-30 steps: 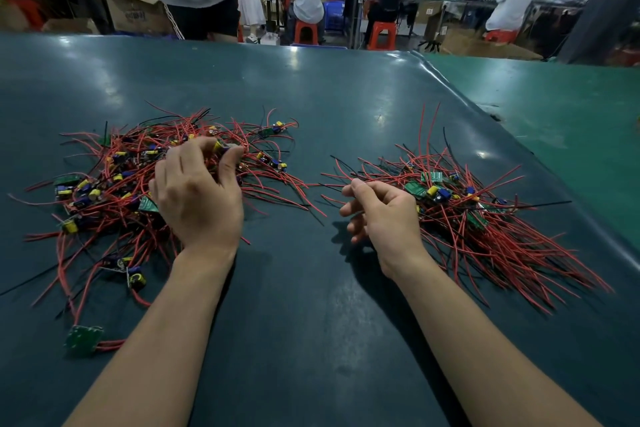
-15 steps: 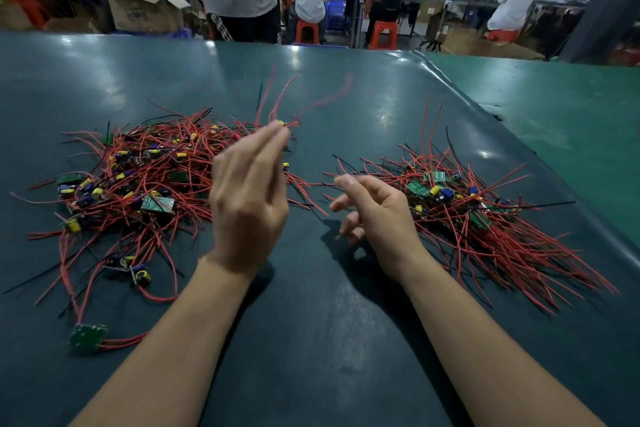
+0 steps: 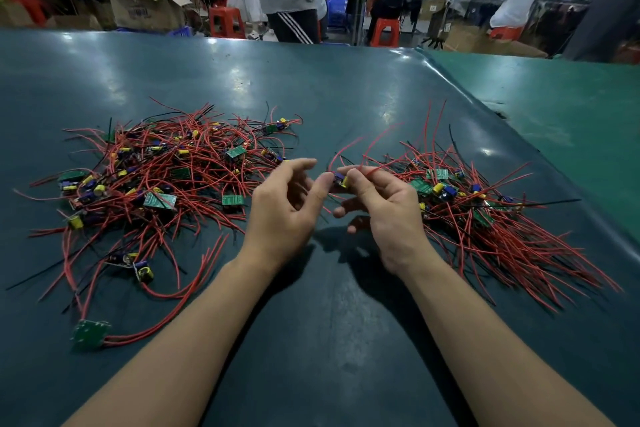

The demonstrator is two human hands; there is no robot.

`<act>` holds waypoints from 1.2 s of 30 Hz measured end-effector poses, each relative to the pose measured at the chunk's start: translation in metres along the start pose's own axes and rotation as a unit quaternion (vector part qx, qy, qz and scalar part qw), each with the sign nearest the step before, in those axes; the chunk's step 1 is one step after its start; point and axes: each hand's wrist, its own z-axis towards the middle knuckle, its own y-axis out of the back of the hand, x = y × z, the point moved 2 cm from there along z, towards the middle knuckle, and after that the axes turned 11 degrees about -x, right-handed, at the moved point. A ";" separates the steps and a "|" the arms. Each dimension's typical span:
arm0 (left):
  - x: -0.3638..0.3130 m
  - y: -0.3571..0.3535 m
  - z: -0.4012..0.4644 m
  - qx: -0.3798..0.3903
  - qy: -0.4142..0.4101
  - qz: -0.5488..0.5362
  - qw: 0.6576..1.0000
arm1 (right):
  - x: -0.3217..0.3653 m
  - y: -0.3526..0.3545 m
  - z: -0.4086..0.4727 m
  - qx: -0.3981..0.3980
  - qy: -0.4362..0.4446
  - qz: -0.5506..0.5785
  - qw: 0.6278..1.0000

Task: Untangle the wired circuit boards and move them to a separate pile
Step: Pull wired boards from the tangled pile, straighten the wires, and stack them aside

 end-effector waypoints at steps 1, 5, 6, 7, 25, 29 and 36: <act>0.003 -0.002 0.000 0.038 0.054 -0.010 0.998 | -0.001 -0.001 -0.001 0.007 0.004 -0.015 1.000; 0.004 -0.004 0.002 0.089 0.098 -0.077 0.988 | -0.002 0.000 0.001 0.003 0.015 -0.053 0.998; 0.003 -0.004 0.002 0.089 0.105 -0.102 0.985 | -0.001 0.001 0.001 -0.001 0.017 -0.057 0.998; 0.003 -0.005 0.002 0.085 0.114 -0.122 0.982 | -0.001 0.001 0.001 -0.005 0.018 -0.060 0.998; 0.007 0.003 0.017 0.001 0.462 -0.454 0.762 | 0.010 0.020 0.011 -0.066 -0.130 0.247 0.958; -0.002 -0.006 0.003 0.141 0.432 -0.318 0.832 | -0.001 0.004 0.003 -0.015 -0.073 -0.013 0.997; 0.001 -0.006 0.001 0.207 0.421 -0.241 0.850 | -0.001 0.003 -0.001 -0.024 -0.042 -0.015 0.999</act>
